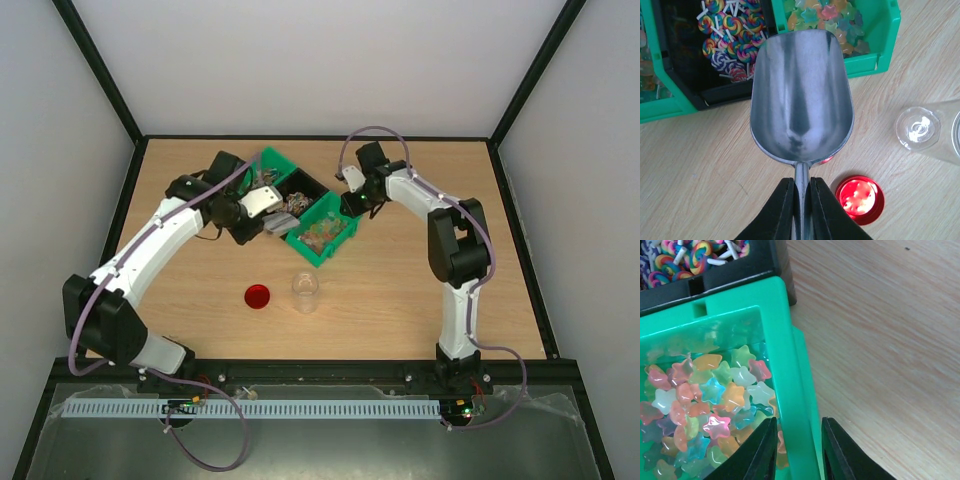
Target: Pack the candies
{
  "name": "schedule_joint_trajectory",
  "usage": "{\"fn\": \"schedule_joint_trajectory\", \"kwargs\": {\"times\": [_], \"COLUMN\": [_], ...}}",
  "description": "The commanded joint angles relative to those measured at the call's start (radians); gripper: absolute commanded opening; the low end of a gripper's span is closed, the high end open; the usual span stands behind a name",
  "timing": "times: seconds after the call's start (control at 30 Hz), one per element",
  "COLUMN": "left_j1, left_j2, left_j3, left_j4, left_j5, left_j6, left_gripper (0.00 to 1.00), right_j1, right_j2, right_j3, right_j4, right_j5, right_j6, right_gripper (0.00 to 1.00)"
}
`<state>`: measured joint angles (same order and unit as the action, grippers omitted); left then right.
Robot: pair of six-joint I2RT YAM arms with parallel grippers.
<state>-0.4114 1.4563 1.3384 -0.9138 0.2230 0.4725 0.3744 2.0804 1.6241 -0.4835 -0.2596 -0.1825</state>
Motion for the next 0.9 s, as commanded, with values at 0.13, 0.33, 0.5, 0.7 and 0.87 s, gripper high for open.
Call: {"fn": "schedule_joint_trajectory", "kwargs": {"times": [0.13,0.33,0.5,0.7,0.87], "left_j1": [-0.015,-0.009,0.015,0.017,0.016], "left_j2": [0.060,0.058,0.081,0.151,0.239], "left_j3": [0.099,0.130,0.127,0.148,0.222], "left_j4": [-0.110,-0.110,-0.093,-0.081,-0.141], "left_j5": [-0.102,-0.243,-0.338,-0.383,-0.410], "left_j6": [0.065,0.116,0.193,0.271,0.323], "left_gripper": [0.02,0.02,0.02,0.02,0.02], "right_j1": [0.055,0.061,0.071,0.094,0.108], "right_j2": [-0.093,-0.108,-0.113,-0.102,-0.098], "right_j3": [-0.091,-0.129,-0.152,-0.145,-0.130], "right_j4": [0.046,0.062,0.087,0.100,0.105], "right_j5": [-0.039,-0.039,-0.041,-0.018,-0.001], "right_j6": [0.070,0.062,0.043,0.012,0.000], "right_gripper": [0.26,0.25,0.20,0.15,0.12]}}
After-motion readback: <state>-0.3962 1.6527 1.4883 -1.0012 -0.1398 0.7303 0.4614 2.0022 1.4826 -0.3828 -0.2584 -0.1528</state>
